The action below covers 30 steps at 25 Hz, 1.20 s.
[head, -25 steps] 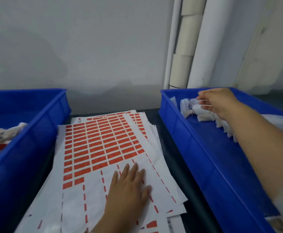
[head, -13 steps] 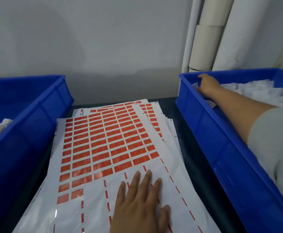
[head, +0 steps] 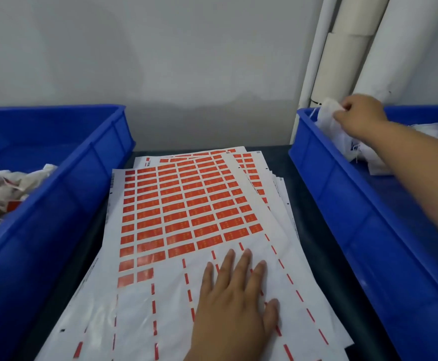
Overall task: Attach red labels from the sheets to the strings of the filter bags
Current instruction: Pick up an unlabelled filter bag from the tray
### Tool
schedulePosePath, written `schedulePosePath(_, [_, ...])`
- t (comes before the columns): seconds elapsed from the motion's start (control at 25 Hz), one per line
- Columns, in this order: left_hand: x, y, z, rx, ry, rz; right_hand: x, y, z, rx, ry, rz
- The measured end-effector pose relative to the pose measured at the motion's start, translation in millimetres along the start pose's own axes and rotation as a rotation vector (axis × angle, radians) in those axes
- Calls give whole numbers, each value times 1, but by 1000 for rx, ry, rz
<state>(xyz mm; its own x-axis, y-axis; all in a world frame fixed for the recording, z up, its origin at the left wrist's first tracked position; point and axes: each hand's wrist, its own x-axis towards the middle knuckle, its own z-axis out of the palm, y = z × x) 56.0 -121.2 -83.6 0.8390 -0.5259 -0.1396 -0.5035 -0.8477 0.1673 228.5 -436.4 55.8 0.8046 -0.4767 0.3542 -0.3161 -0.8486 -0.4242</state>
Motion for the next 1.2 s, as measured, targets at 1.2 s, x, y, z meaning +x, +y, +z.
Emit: schedulePosePath(1.2, [-57,-82,-67,-899,573,-38,-327,-138,41,762,-416,-167])
